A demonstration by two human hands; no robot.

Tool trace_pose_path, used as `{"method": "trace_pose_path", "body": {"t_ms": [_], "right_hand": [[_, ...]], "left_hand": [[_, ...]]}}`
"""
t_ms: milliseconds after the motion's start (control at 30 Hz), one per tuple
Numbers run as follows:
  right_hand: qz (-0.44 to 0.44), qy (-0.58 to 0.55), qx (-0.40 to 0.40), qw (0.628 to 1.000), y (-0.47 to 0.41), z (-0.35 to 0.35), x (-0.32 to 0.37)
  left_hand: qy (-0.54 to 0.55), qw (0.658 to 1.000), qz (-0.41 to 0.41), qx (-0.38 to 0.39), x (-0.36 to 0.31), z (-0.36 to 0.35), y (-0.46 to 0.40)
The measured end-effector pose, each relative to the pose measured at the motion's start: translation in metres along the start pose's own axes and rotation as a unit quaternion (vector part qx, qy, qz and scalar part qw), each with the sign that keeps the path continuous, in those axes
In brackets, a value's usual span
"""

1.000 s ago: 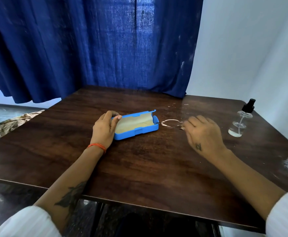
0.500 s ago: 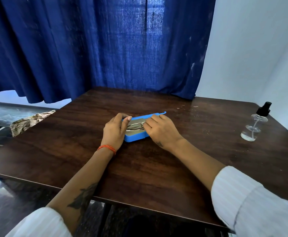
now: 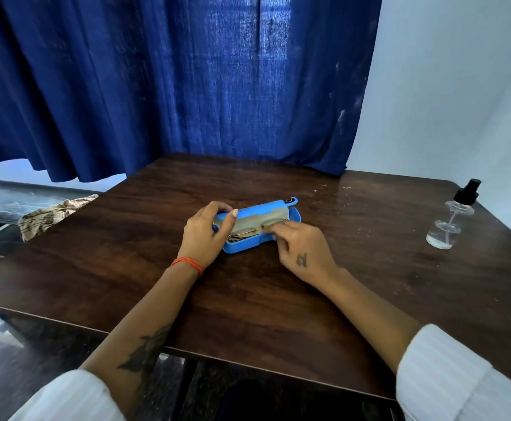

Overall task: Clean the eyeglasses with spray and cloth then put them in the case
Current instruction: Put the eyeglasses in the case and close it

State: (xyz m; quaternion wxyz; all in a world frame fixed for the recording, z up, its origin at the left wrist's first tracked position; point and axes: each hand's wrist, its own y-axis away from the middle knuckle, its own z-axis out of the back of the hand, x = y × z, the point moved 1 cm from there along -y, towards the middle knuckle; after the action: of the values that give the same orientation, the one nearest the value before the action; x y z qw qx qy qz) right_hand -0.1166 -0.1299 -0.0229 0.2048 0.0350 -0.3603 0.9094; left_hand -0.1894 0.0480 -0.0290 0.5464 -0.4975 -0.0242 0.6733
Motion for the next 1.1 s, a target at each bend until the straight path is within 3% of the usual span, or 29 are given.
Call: {"method": "trace_pose_path", "body": {"t_ms": [167, 400, 867, 1100], "right_hand": [[-0.069, -0.025, -0.120, 0.990, -0.011, 0.016, -0.013], [-0.147, -0.033, 0.106, 0.983, -0.024, -0.003, -0.033], [-0.120, 0.026, 0.081, 0.989, -0.001, -0.019, -0.032], [-0.100, 0.084, 0.128, 0.983, -0.006, -0.013, -0.032]], "left_hand": [[0.006, 0.999, -0.012, 0.039, 0.000, 0.002, 0.004], [0.014, 0.995, -0.016, 0.096, -0.002, 0.002, 0.008], [0.001, 0.989, -0.052, 0.141, 0.009, -0.001, 0.007], [-0.033, 0.986, -0.054, 0.155, 0.005, -0.001, 0.011]]}}
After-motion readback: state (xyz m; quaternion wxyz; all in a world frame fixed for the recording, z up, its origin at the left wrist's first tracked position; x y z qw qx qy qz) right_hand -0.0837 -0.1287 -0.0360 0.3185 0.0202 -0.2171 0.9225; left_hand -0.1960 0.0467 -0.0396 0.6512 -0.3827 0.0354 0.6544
